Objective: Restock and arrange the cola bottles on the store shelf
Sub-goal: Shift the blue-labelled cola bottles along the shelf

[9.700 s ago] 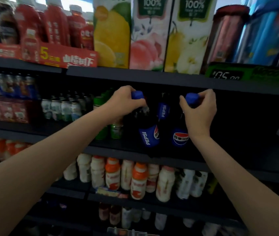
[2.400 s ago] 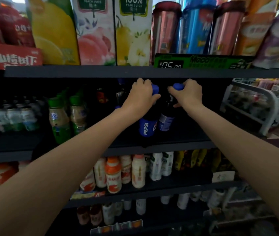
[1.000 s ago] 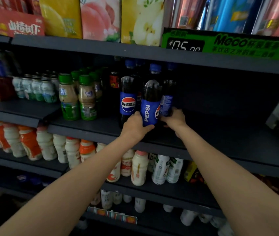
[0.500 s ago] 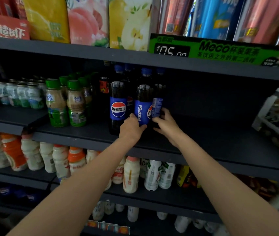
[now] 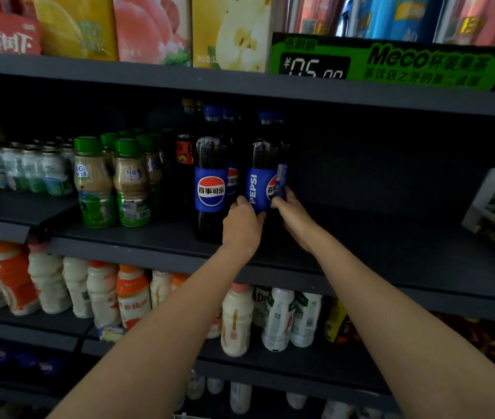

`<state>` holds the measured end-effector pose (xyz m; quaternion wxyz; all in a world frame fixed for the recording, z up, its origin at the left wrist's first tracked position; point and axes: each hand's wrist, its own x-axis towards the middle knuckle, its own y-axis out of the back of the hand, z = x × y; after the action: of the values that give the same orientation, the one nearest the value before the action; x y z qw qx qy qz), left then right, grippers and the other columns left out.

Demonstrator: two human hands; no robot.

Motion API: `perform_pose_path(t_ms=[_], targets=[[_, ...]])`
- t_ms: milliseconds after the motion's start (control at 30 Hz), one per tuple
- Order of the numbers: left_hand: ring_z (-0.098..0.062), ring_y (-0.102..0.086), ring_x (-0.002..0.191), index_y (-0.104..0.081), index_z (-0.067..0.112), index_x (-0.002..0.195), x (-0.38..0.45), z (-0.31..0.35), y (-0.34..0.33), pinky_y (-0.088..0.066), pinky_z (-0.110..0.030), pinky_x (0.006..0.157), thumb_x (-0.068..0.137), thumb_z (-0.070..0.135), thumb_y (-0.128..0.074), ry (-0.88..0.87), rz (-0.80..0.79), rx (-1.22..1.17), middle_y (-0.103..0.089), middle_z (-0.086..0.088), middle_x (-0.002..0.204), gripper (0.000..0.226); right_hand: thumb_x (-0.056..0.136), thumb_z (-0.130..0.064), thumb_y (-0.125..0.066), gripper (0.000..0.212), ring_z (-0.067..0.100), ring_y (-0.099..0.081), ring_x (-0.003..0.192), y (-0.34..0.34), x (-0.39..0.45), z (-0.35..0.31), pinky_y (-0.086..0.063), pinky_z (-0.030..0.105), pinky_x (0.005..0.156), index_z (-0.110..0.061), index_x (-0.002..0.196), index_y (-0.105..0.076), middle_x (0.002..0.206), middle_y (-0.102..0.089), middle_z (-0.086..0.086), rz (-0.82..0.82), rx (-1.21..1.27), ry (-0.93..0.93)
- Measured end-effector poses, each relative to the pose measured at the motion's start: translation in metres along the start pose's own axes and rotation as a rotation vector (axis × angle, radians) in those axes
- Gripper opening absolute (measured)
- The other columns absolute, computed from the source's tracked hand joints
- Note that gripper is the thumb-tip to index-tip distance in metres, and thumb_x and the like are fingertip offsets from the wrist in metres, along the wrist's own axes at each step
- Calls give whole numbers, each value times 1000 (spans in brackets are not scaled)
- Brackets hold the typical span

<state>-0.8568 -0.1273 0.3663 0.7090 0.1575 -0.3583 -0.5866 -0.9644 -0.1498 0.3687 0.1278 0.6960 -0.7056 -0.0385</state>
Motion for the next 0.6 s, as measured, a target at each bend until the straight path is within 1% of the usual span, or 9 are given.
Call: perform_pose_path(t_ms=[67, 200, 267, 300, 333, 400, 467, 533, 600], targets=[[-36, -53, 115, -38, -1, 127, -2, -2, -3, -44, -40, 90, 92, 22, -54, -8, 5, 1, -51, -22, 127, 45, 91, -19, -52, 72, 16, -31, 137, 3, 0, -2, -24, 31, 113, -27, 150, -11, 151, -32, -2, -59, -34, 18], [-36, -53, 116, -38, 0, 127, 2, -2, -3, -44, -40, 91, 92, 22, -53, -6, -11, 6, -51, -21, 128, 44, 89, -13, -55, 72, 15, -37, 134, 0, 7, -10, -28, 25, 105, -18, 149, -16, 149, -37, 3, -111, -72, 38], [-37, -53, 115, -38, 0, 126, 3, -2, -3, -44, -41, 90, 92, 21, -53, -10, -13, -2, -51, -22, 128, 43, 89, -18, -58, 68, 16, -41, 131, -5, 7, -11, -32, 23, 101, -17, 147, -23, 146, -42, 5, -53, -62, 72], [-37, -54, 114, -38, 0, 126, 4, -3, -4, -44, -42, 90, 92, 21, -53, -15, -10, -6, -52, -22, 127, 42, 88, -22, -61, 68, 18, -43, 129, -8, 5, -11, -34, 23, 99, -16, 146, -27, 143, -44, 6, 16, -84, 104], [-37, -54, 114, -39, 0, 126, 4, -3, -4, -44, -42, 90, 93, 20, -52, -19, -6, -7, -52, -22, 126, 41, 86, -26, -64, 69, 20, -44, 128, -12, 4, -9, -35, 25, 99, -15, 144, -30, 141, -45, 7, 108, -160, 150], [-38, -54, 113, -39, -1, 125, 4, -4, -4, -44, -42, 89, 94, 17, -49, -28, 3, 5, -53, -23, 125, 37, 83, -32, -67, 70, 28, -43, 126, -17, 3, -7, -38, 35, 104, -11, 140, -33, 137, -45, 13, 265, -417, 242], [-39, -54, 113, -40, -2, 124, 5, -5, -4, -44, -42, 89, 93, 12, -47, -30, 0, 8, -53, -24, 125, 34, 84, -31, -66, 67, 32, -46, 124, -22, 3, -9, -40, 40, 103, -6, 137, -33, 134, -48, 16, 272, -534, 206], [-40, -54, 112, -40, -3, 124, 8, -4, -4, -44, -42, 89, 93, 9, -45, -24, -14, -1, -54, -24, 125, 33, 87, -29, -64, 63, 32, -51, 121, -23, 7, -11, -44, 37, 97, -4, 136, -33, 134, -51, 17, 225, -536, 127], [-39, -54, 113, -40, -3, 124, 12, -4, -6, -44, -42, 91, 93, 8, -44, -16, -29, -10, -54, -25, 125, 33, 87, -29, -64, 64, 32, -52, 120, -25, 12, -13, -46, 38, 97, -5, 136, -31, 135, -50, 16, 215, -546, 95]])
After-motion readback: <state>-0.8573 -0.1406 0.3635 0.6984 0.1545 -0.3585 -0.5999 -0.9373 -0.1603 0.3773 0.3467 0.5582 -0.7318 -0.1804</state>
